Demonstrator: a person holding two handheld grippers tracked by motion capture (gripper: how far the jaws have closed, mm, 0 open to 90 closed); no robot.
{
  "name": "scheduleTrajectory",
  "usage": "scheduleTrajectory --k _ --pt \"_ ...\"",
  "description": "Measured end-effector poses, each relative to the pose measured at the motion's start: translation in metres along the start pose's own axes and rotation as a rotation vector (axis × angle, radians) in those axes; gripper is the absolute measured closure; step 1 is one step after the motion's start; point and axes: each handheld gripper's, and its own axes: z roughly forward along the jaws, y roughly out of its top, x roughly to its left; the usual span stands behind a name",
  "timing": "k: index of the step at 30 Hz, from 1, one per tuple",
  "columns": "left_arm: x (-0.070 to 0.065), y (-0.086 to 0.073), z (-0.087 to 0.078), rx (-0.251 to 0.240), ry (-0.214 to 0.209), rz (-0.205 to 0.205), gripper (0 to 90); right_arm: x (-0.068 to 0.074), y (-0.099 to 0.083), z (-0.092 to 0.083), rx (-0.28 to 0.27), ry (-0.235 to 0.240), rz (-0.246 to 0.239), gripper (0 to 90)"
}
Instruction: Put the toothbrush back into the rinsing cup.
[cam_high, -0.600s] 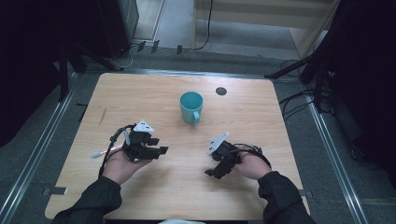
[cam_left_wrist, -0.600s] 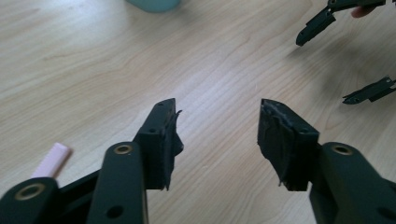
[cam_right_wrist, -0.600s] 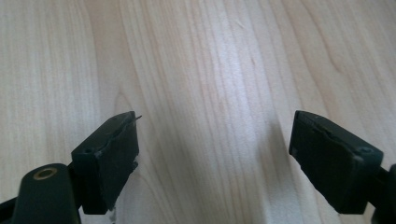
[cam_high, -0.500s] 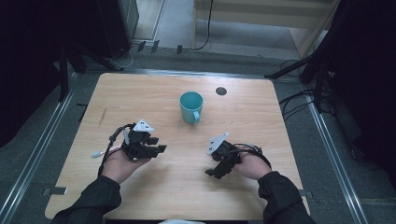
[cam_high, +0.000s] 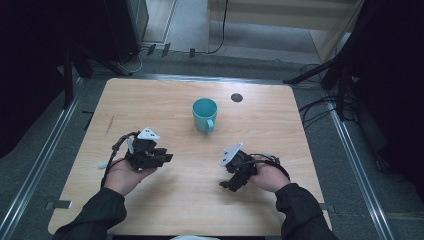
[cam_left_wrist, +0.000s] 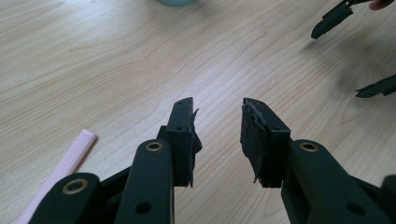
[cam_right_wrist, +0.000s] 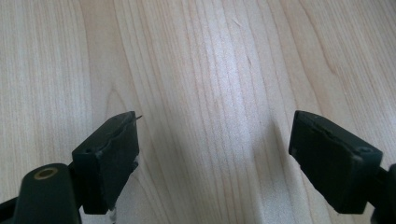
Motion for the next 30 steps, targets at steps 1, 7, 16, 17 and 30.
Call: scheduleTrajectory --k 1,7,16,17,30 --pt "0.000 0.000 0.000 0.000 0.002 0.000 64.5 0.000 0.000 0.000 -0.002 0.000 0.000 16.0" --pt "0.006 -0.002 -0.002 0.018 0.013 -0.003 70.8 0.000 0.000 -0.001 -0.006 -0.011 -0.005 16.2" --pt "0.016 -0.005 -0.008 0.042 0.035 -0.061 77.9 -0.002 0.000 -0.003 -0.016 -0.020 0.001 16.1" --pt "0.018 -0.005 -0.010 0.046 0.040 -0.066 79.0 -0.002 0.000 -0.003 -0.016 -0.020 0.001 16.1" --pt "0.038 -0.019 -0.032 0.066 0.099 -0.125 88.1 -0.002 0.003 -0.002 -0.016 -0.022 -0.006 16.1"
